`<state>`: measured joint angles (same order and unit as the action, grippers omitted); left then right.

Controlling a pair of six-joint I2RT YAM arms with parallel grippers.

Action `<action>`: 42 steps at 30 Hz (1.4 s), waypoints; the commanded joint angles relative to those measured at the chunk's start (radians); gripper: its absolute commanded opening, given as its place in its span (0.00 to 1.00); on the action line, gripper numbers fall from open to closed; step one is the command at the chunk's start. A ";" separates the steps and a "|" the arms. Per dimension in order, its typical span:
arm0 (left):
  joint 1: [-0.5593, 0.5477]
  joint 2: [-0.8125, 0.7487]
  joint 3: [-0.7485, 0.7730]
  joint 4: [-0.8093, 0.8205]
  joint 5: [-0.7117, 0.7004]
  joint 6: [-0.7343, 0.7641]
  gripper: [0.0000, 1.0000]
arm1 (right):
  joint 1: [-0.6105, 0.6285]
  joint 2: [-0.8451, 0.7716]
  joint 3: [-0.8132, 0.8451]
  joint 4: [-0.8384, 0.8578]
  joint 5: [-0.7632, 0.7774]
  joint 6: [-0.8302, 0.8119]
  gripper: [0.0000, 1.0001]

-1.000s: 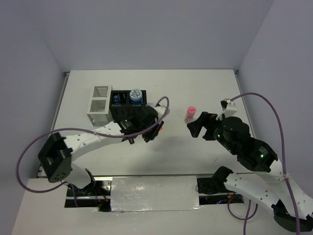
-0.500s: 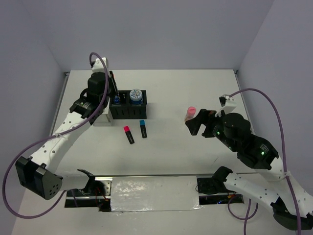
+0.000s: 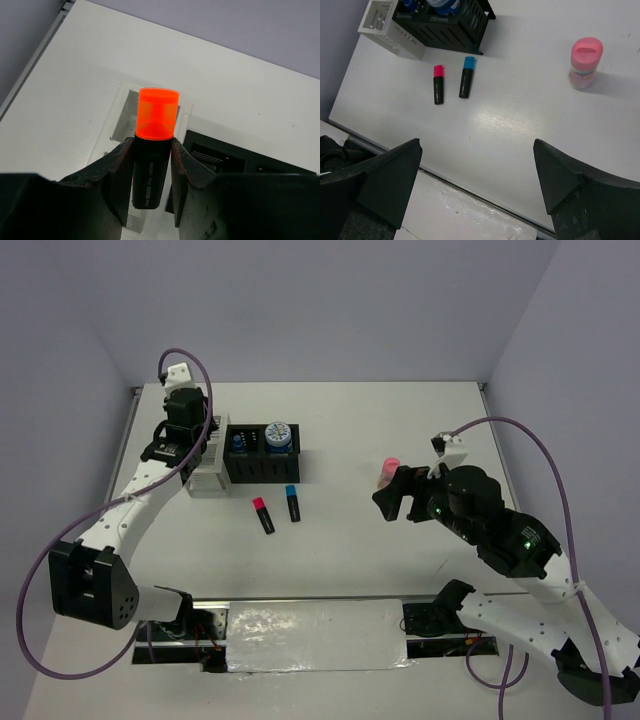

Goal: Sort the stationery into containers
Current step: Place the pen in the storage box.

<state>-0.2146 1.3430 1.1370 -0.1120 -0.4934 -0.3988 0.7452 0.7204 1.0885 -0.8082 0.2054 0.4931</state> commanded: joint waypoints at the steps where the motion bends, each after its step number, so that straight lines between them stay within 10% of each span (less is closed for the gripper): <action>1: 0.026 0.001 -0.028 0.090 -0.005 -0.008 0.00 | -0.007 0.019 0.053 0.004 -0.006 -0.039 1.00; 25: 0.052 -0.033 -0.272 0.229 0.003 -0.070 0.03 | -0.024 0.136 0.110 0.046 -0.083 -0.087 1.00; 31: 0.052 -0.084 -0.304 0.227 -0.008 -0.087 0.34 | -0.026 0.146 0.093 0.069 -0.103 -0.088 1.00; 38: 0.052 -0.145 -0.270 0.178 0.015 -0.089 0.99 | -0.032 0.185 0.064 0.121 -0.144 -0.083 1.00; 42: 0.052 -0.202 -0.174 0.091 0.044 -0.087 0.99 | -0.033 0.283 0.044 0.156 -0.196 -0.065 1.00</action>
<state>-0.1677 1.1995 0.8639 0.0010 -0.4679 -0.4770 0.7189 0.9440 1.1507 -0.7258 0.0612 0.4232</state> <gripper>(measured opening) 0.993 0.996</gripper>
